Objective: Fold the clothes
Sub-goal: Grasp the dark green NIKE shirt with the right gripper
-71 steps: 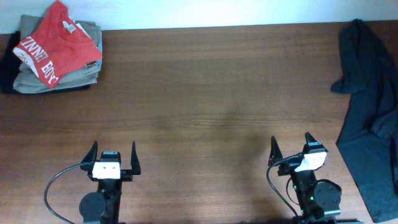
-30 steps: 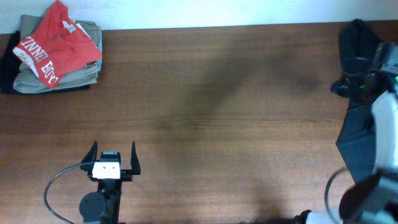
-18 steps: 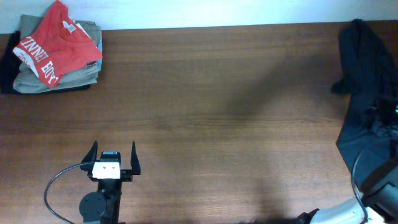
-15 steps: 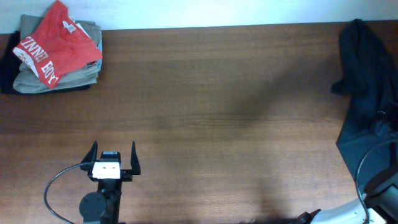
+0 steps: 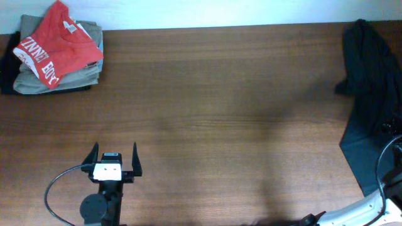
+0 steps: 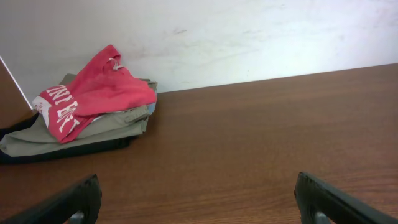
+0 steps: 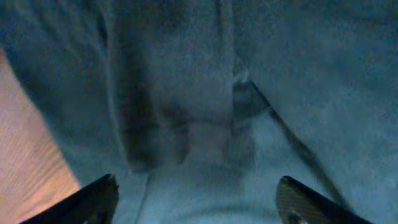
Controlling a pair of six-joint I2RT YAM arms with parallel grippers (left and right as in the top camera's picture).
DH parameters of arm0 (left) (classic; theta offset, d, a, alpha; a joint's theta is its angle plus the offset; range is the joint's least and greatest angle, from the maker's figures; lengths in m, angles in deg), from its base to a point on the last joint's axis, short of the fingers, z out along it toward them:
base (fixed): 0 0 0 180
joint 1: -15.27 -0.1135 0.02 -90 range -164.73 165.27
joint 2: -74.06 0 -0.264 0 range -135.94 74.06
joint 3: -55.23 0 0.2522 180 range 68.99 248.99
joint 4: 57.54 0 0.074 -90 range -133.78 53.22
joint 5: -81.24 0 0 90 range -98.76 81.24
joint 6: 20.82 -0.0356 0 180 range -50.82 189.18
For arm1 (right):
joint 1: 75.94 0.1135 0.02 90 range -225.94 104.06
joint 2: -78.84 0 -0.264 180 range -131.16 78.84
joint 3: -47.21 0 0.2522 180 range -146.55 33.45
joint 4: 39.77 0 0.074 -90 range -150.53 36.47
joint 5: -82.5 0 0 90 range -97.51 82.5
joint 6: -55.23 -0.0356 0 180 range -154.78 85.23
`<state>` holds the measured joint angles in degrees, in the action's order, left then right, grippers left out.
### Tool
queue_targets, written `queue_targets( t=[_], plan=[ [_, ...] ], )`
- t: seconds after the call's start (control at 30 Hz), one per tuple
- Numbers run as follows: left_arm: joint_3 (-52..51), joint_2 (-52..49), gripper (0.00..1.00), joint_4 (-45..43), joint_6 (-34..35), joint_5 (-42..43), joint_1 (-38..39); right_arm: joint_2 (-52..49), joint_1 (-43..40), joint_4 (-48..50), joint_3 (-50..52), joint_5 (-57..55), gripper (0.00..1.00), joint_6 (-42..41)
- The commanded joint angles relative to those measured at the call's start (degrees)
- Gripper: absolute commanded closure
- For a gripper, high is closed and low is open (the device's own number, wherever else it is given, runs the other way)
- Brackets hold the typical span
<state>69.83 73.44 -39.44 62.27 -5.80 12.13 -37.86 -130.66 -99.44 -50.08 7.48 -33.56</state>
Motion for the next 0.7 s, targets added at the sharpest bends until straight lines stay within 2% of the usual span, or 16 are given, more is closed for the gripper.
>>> queue_targets(
  t=[0.0,0.03,0.13,0.2,0.43,0.5,0.57,0.67],
  plan=[
    [-0.35,0.26,0.01,0.04,-0.92,0.0,-0.31,-1.38,0.0,1.66,-0.81,1.64,0.23,0.52],
    [-0.35,0.26,0.01,0.04,-0.92,0.0,-0.31,-1.38,0.0,2.1,-0.81,1.62,0.29,0.52],
    [-0.35,0.26,0.01,0.04,-0.92,0.0,-0.31,-1.42,0.0,3.32,-0.81,1.77,0.33,0.52],
    [-0.35,0.26,0.01,0.04,-0.92,0.0,-0.31,-1.42,0.0,3.76,-0.81,1.79,0.41,0.5],
    [-0.35,0.26,0.01,0.04,-0.92,0.0,-0.31,-1.99,-0.02,4.13,-0.79,1.77,0.37,0.52],
    [-0.35,0.26,0.01,0.04,-0.92,0.0,-0.31,-2.03,-0.04,4.48,-0.79,1.77,0.37,0.52],
    [-0.35,0.26,0.01,0.04,-0.92,0.02,-0.31,-2.05,-0.04,4.87,-0.79,1.75,0.43,0.52],
    [-0.35,0.26,0.01,0.04,-0.92,0.0,-0.31,-2.12,-0.04,5.22,-0.79,1.75,0.44,0.52]
  ],
)
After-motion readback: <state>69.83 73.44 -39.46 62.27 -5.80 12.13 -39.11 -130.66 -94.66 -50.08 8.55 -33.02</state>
